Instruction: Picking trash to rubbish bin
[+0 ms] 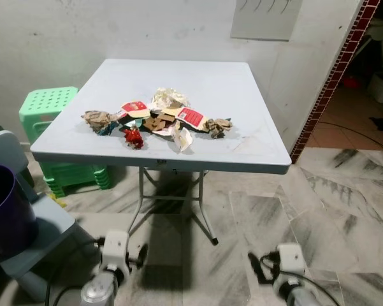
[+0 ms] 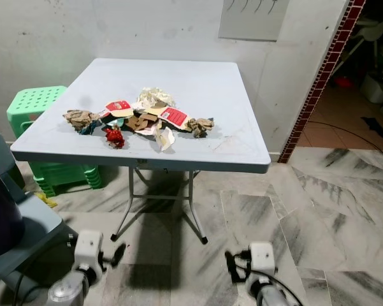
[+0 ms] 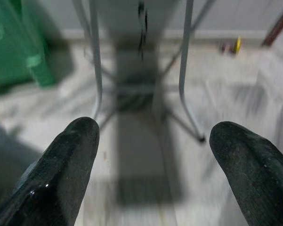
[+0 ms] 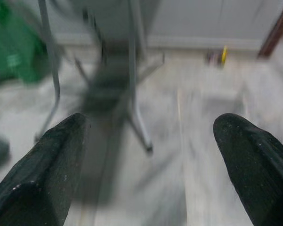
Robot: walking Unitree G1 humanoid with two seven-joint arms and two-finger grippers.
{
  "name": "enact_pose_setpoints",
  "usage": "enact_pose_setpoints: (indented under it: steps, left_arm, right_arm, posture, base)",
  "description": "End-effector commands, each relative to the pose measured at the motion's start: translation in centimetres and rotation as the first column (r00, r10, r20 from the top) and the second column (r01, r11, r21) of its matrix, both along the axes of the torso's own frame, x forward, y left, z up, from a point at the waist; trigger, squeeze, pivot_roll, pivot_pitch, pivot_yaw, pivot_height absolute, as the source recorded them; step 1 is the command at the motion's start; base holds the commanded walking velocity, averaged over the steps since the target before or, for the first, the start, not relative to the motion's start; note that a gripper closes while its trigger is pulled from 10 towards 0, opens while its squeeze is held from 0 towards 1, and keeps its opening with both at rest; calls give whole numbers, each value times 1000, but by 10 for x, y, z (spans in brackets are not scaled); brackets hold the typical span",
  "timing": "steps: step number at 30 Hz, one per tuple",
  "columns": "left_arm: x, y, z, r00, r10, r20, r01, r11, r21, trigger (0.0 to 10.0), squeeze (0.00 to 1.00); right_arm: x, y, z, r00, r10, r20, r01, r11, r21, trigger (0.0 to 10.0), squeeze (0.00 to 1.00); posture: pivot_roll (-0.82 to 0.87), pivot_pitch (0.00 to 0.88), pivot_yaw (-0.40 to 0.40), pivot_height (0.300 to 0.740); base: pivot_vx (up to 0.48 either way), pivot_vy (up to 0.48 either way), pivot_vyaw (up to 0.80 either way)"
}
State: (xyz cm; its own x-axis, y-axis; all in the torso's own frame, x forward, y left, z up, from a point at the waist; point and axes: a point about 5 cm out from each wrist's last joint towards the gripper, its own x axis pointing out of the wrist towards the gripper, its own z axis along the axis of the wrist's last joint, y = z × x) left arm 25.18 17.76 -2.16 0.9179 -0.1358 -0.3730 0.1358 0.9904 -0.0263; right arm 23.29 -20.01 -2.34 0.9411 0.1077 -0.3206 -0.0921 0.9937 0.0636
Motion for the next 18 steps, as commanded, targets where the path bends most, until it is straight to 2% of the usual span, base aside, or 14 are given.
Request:
enact_pose_setpoints:
  steps: [1,2,3,7,8,11,14,15,16,18]
  left_arm:
    - [4,3,7,999,4,42,-4,1000,4,10000,0]
    - [19,1,26,989,-14,147,17,1000,-18,10000,0]
    - [27,-1,38,979,-29,203,34,999,-25,10000,0]
    - [46,-6,71,938,-79,336,89,996,-12,10000,0]
    - [46,-6,71,938,-79,336,89,996,-12,10000,0]
    - [64,-10,111,882,-90,463,111,994,-18,10000,0]
    - [70,-10,130,855,-68,513,87,996,-13,10000,0]
    - [70,-10,130,855,-68,513,87,996,-13,10000,0]
    - [71,-11,143,833,-50,551,81,996,-31,10000,0]
    - [69,-11,149,823,-47,566,84,996,-39,10000,0]
  right_arm:
    - [3,-2,6,999,-14,48,13,1000,10,10000,0]
    - [17,-2,27,987,-9,162,9,1000,3,10000,0]
    - [24,-2,38,976,-4,218,5,1000,-5,10000,0]
    - [43,0,76,926,15,377,-11,1000,-13,10000,0]
    - [43,0,76,926,15,377,-11,1000,-13,10000,0]
    - [56,1,114,863,36,504,-29,999,-22,10000,0]
    - [58,1,130,832,36,553,-18,999,-39,10000,0]
    - [58,1,130,832,36,553,-18,999,-39,10000,0]
    - [57,2,140,816,35,577,-21,999,-31,10000,0]
    - [56,4,146,808,36,588,-20,999,-34,10000,0]
  posture:
    - [-14,0,-27,740]
    - [-11,0,-29,740]
    - [-10,0,-30,740]
    - [-10,0,-31,740]
    - [-10,0,-31,740]
    - [-16,0,-28,740]
    - [-18,0,-26,740]
    - [-18,0,-26,740]
    - [-22,0,-25,740]
    - [-26,0,-23,740]
  base:
    - [0,0,0]
    - [0,0,0]
    - [0,0,0]
    - [0,0,0]
    - [0,0,0]
    - [0,0,0]
    - [0,0,0]
    - [0,0,0]
    - [0,0,0]
    - [0,0,0]
